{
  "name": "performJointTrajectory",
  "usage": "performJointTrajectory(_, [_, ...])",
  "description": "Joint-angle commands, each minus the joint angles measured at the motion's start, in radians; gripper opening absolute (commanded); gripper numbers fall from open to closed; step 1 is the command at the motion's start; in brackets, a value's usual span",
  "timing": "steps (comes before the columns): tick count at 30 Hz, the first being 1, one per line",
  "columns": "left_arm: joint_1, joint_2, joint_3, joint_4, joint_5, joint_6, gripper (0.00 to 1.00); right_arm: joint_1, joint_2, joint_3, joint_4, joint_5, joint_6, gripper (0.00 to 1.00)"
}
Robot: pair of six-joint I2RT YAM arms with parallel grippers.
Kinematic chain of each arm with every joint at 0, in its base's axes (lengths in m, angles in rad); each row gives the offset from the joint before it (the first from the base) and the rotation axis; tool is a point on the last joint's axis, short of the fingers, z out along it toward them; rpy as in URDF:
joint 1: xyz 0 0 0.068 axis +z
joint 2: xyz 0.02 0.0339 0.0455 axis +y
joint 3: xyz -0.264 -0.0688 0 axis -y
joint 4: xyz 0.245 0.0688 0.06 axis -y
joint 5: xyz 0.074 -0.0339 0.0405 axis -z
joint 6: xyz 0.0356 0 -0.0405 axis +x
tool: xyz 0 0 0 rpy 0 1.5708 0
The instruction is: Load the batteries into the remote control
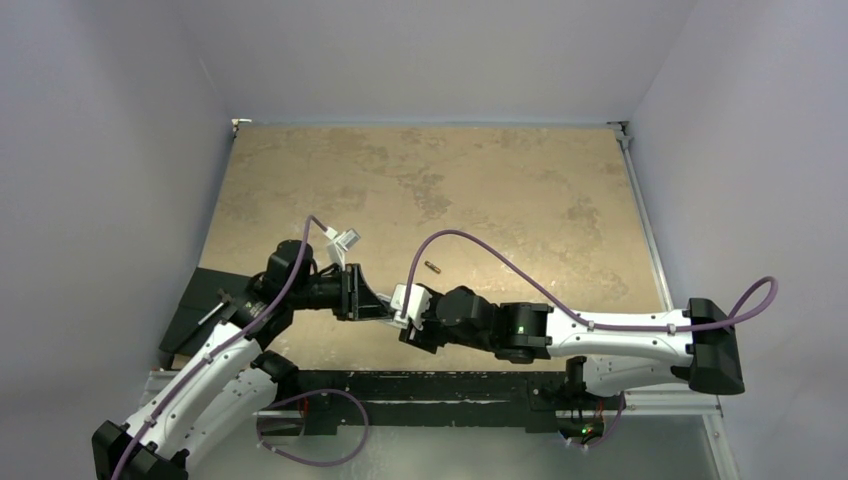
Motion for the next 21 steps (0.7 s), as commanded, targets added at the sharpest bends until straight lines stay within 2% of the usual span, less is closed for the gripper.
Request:
performJointTrajectory(1, [0.004,-0.002,-0.011,0.060,0.028,-0.007,0.13,0.005,-0.006,0.011,0.066,0.010,-0.009,0.00])
performJointTrajectory(3, [0.004,-0.001,-0.017,0.068,0.028,-0.011,0.00,0.006,-0.008,0.009,0.065,0.012,-0.006,0.00])
performJointTrajectory(6, [0.004,-0.002,-0.021,0.073,0.021,-0.017,0.00,0.006,-0.014,0.003,0.062,0.015,-0.004,0.03])
performJointTrajectory(8, [0.004,-0.006,-0.024,0.077,0.019,-0.025,0.00,0.006,-0.019,0.002,0.058,0.019,-0.003,0.12])
performJointTrajectory(11, [0.004,-0.014,-0.028,0.090,0.019,-0.041,0.00,0.006,-0.031,-0.007,0.053,0.039,0.001,0.37])
performJointTrajectory(12, [0.004,-0.016,-0.031,0.096,0.019,-0.049,0.00,0.006,-0.034,-0.011,0.051,0.048,0.003,0.42])
performJointTrajectory(16, [0.004,-0.029,-0.050,0.132,0.030,-0.083,0.00,0.006,-0.056,-0.022,0.048,0.045,0.024,0.51])
performJointTrajectory(18, [0.004,-0.035,-0.066,0.169,0.037,-0.117,0.00,0.006,-0.070,-0.024,0.049,0.043,0.027,0.59])
performJointTrajectory(19, [0.004,-0.040,-0.078,0.203,0.046,-0.144,0.00,0.006,-0.077,-0.024,0.048,0.053,0.032,0.71])
performJointTrajectory(20, [0.004,-0.044,-0.091,0.234,0.052,-0.185,0.00,0.006,-0.084,-0.023,0.041,0.063,0.040,0.90])
performJointTrajectory(21, [0.004,-0.050,-0.101,0.267,0.055,-0.204,0.00,0.006,-0.091,-0.021,0.032,0.070,0.046,0.98])
